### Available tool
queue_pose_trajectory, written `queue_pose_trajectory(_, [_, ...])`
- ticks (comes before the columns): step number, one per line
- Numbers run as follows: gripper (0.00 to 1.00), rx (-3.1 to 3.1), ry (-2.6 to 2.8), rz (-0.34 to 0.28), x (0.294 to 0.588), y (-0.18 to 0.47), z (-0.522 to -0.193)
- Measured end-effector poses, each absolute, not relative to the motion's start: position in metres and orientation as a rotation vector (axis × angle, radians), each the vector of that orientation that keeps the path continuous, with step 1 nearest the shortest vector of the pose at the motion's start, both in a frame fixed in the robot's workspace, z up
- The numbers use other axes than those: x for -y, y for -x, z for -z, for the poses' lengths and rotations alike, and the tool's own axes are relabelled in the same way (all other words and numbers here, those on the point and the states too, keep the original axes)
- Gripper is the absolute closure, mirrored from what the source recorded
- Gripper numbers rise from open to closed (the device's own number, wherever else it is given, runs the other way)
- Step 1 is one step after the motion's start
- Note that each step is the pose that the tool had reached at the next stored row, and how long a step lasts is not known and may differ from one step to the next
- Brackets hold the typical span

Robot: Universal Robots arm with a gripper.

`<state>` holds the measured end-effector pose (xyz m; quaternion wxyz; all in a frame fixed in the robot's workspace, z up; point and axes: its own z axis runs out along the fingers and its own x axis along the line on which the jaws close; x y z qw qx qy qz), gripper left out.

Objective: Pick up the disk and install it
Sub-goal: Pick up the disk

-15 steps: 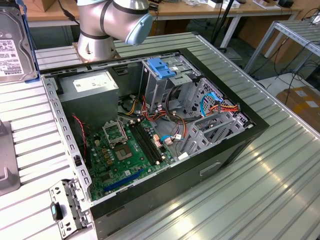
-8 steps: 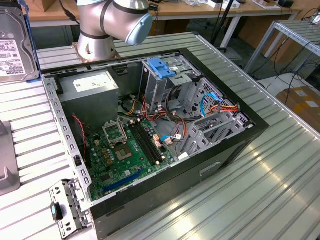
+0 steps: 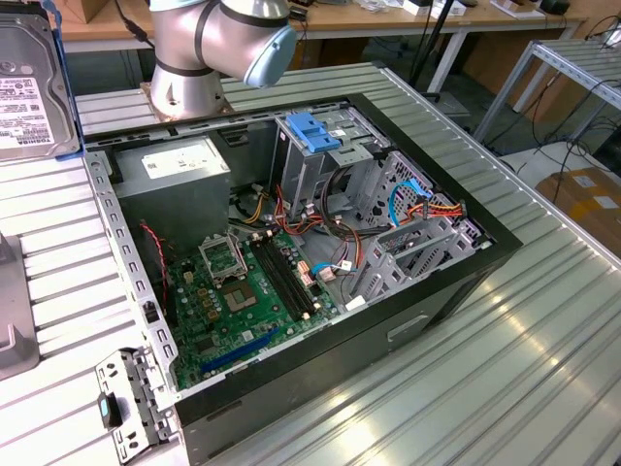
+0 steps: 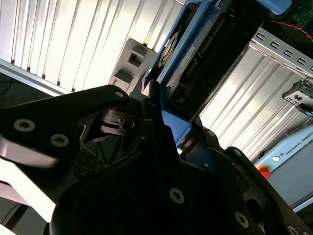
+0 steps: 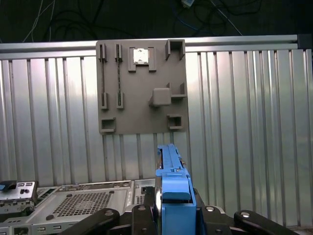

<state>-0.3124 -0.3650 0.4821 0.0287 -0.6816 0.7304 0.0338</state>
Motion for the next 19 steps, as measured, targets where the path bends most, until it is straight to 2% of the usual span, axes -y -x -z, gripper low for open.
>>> queue_pose_trajectory(19, [0.63,-2.254,2.103,-0.104,0.3650,0.3060,-0.4813])
